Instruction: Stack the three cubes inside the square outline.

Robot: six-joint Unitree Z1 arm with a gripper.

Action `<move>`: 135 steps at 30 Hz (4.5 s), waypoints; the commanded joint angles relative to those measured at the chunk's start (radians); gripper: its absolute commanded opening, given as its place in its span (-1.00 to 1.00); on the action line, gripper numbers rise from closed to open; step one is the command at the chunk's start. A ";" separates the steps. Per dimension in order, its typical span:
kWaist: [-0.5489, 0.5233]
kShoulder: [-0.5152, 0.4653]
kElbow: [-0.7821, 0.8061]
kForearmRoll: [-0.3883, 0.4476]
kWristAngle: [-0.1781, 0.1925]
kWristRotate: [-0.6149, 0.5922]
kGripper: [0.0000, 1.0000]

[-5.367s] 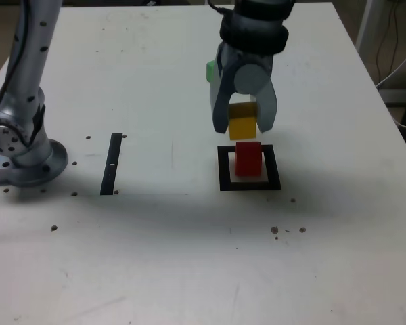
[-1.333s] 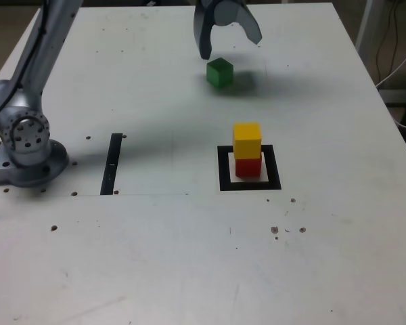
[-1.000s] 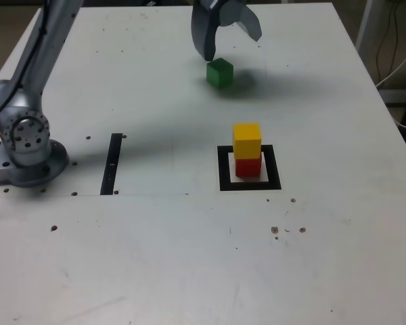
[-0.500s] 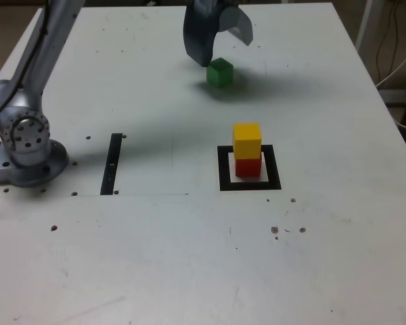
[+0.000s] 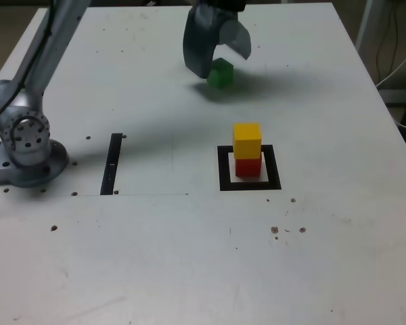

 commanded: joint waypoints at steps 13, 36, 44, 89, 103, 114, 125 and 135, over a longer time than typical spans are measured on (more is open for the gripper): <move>0.001 0.026 -0.015 0.004 -0.008 0.003 0.88; 0.005 0.074 -0.042 -0.064 0.017 -0.002 -0.37; 0.002 0.071 -0.046 -0.064 0.021 -0.002 -0.42; -0.308 -0.192 -0.006 0.059 -0.070 -0.021 -0.42; -0.483 -0.234 0.064 0.047 -0.080 -0.050 -0.42; -0.569 -0.253 0.140 0.016 -0.078 -0.088 -0.42; -0.608 -0.250 0.168 -0.028 -0.080 -0.112 -0.41; -0.614 -0.247 0.182 -0.055 -0.080 -0.115 -0.41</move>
